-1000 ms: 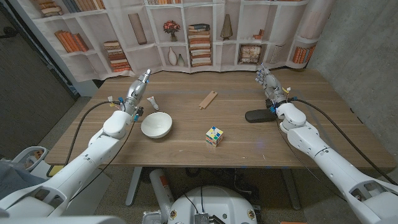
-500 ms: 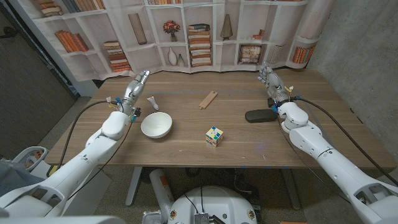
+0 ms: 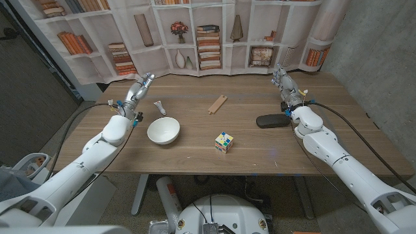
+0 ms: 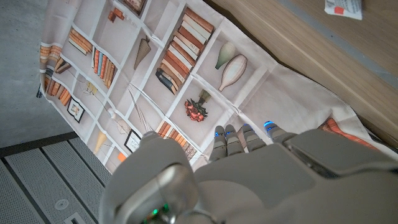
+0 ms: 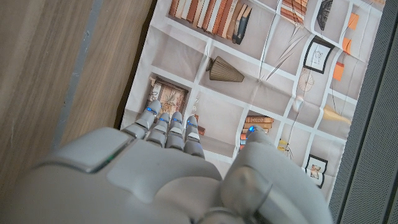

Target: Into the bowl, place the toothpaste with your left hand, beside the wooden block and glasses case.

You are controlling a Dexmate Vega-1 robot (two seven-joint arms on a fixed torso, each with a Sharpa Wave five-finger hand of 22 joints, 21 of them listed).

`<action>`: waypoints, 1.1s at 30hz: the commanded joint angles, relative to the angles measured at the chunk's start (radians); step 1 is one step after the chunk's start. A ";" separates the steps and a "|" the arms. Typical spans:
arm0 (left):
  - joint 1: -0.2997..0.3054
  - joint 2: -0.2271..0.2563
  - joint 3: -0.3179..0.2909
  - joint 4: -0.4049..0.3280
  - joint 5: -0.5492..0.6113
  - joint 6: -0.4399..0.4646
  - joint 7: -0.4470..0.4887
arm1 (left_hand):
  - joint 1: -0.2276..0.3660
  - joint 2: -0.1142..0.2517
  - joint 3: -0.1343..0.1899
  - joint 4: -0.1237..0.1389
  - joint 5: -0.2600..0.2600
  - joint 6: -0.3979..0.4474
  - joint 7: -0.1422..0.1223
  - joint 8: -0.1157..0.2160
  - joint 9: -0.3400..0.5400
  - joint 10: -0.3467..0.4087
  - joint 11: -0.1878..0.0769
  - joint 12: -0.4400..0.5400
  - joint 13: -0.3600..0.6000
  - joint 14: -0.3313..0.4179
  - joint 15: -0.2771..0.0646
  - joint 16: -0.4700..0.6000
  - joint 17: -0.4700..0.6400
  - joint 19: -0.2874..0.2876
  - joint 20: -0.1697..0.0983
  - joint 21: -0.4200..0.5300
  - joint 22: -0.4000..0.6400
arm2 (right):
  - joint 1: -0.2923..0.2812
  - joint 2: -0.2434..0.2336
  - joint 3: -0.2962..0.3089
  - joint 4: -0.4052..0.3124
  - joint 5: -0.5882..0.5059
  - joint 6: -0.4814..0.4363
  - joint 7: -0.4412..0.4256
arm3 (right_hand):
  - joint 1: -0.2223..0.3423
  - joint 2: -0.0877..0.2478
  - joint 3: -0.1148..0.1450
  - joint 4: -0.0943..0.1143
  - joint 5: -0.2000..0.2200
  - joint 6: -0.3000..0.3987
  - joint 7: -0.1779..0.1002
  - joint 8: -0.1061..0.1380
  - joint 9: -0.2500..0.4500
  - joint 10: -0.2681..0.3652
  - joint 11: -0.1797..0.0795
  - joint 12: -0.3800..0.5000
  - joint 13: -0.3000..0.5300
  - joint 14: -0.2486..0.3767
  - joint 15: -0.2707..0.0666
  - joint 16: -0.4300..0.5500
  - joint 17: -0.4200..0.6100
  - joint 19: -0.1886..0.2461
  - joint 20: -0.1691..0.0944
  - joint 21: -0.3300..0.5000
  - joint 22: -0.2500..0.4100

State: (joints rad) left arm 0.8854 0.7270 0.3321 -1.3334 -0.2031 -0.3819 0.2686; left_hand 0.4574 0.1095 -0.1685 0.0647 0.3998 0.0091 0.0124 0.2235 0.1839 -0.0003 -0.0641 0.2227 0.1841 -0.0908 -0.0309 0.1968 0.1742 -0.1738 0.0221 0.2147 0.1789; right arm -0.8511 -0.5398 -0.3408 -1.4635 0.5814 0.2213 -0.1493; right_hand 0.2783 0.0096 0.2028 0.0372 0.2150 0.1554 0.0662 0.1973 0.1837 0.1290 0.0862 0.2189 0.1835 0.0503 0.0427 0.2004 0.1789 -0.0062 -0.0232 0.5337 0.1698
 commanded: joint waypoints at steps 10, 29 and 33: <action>0.009 0.043 -0.001 -0.016 0.091 0.053 0.068 | 0.035 0.003 0.007 -0.020 0.019 0.020 -0.004 0.003 0.002 0.016 -0.005 0.001 0.002 0.012 0.001 -0.004 0.003 -0.008 0.008 -0.003 0.002 | -0.004 0.017 -0.007 -0.011 -0.026 0.007 -0.038 | -0.007 0.006 -0.003 -0.001 -0.003 0.008 -0.004 0.002 0.005 0.012 0.001 0.005 0.004 0.010 -0.001 -0.004 0.005 0.006 -0.004 -0.006 0.004; 0.052 0.109 -0.008 -0.115 0.183 0.175 0.137 | 0.067 0.003 0.014 -0.037 0.029 0.020 -0.008 -0.002 0.003 0.022 -0.011 -0.002 0.002 0.014 0.002 -0.006 0.003 0.001 0.026 -0.002 0.002 | -0.023 0.016 -0.001 -0.036 -0.032 0.009 -0.056 | -0.009 0.006 -0.005 -0.002 -0.003 0.008 -0.004 0.001 0.005 0.014 0.001 0.004 0.004 0.011 -0.001 -0.005 0.005 0.007 -0.004 -0.013 0.004; 0.055 0.114 -0.003 -0.126 0.208 0.193 0.155 | 0.077 0.001 0.015 -0.043 0.031 0.021 -0.009 -0.002 0.003 0.024 -0.010 -0.002 0.003 0.016 0.003 -0.007 0.003 0.004 0.030 -0.002 0.002 | -0.028 0.011 0.003 -0.050 -0.033 0.004 -0.061 | -0.009 0.006 -0.006 -0.002 -0.003 0.008 -0.004 0.000 0.005 0.014 0.002 0.004 0.004 0.012 -0.001 -0.005 0.005 0.008 -0.004 -0.014 0.004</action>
State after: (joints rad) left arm 0.9208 0.8153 0.3285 -1.4166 -0.0525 -0.2504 0.3783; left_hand 0.5193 0.1107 -0.1504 0.0323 0.4230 0.0238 0.0086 0.2235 0.1837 0.0175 -0.0714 0.2228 0.1838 -0.0776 -0.0285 0.1911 0.1742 -0.1720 0.0454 0.2147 0.1789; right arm -0.8677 -0.5209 -0.3452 -1.4903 0.5520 0.2331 -0.1987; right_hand 0.2730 0.0149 0.1986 0.0330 0.2150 0.1553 0.0662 0.1973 0.1837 0.1323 0.0896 0.2189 0.1834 0.0502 0.0427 0.1958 0.1789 -0.0063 -0.0232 0.5243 0.1697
